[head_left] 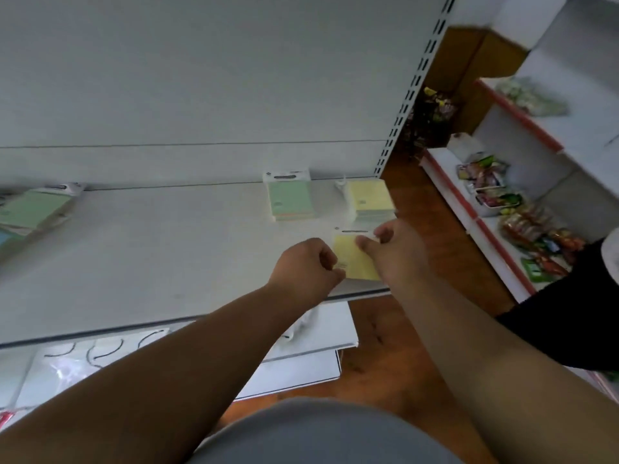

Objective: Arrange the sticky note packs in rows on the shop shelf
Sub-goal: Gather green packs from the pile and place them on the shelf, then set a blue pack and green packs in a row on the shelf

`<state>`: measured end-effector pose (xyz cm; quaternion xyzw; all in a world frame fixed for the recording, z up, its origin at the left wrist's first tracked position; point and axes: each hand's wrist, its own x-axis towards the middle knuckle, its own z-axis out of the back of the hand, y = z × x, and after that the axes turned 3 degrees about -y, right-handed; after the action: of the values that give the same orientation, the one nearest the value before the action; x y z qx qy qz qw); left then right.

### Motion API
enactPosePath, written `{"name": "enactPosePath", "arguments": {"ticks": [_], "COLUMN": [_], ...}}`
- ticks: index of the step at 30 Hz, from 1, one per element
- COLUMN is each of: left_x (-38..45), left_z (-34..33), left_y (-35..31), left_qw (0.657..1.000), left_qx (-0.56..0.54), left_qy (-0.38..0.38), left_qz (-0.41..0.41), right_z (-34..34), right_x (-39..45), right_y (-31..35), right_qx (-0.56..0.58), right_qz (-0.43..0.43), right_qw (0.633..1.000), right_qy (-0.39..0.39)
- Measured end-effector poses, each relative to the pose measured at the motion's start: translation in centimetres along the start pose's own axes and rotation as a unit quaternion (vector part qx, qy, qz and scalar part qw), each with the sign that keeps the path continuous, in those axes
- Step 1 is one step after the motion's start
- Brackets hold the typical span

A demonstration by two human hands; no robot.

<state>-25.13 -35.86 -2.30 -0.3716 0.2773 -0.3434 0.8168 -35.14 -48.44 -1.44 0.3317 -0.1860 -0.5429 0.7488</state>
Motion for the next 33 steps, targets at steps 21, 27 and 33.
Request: {"name": "enactPosePath", "arguments": {"ticks": [21, 27, 33], "left_x": [-0.4, -2.1, -4.1], "left_z": [-4.1, 2.1, 11.4], "left_y": [-1.7, 2.3, 9.3], "left_qw": [0.977, 0.975, 0.968], "left_qx": [0.184, 0.162, 0.153], "left_qy": [-0.105, -0.153, -0.194], "left_qz": [-0.033, 0.003, 0.037], "right_z": [0.9, -4.0, -11.8], "right_x": [1.7, -1.4, -6.1], "right_y": [-1.7, 3.0, 11.2], "right_qx": [-0.151, -0.09, -0.063], "right_qz": [0.276, 0.329, 0.357], "right_qw": [0.949, 0.937, 0.926], "right_qy": [0.035, 0.068, 0.109]}}
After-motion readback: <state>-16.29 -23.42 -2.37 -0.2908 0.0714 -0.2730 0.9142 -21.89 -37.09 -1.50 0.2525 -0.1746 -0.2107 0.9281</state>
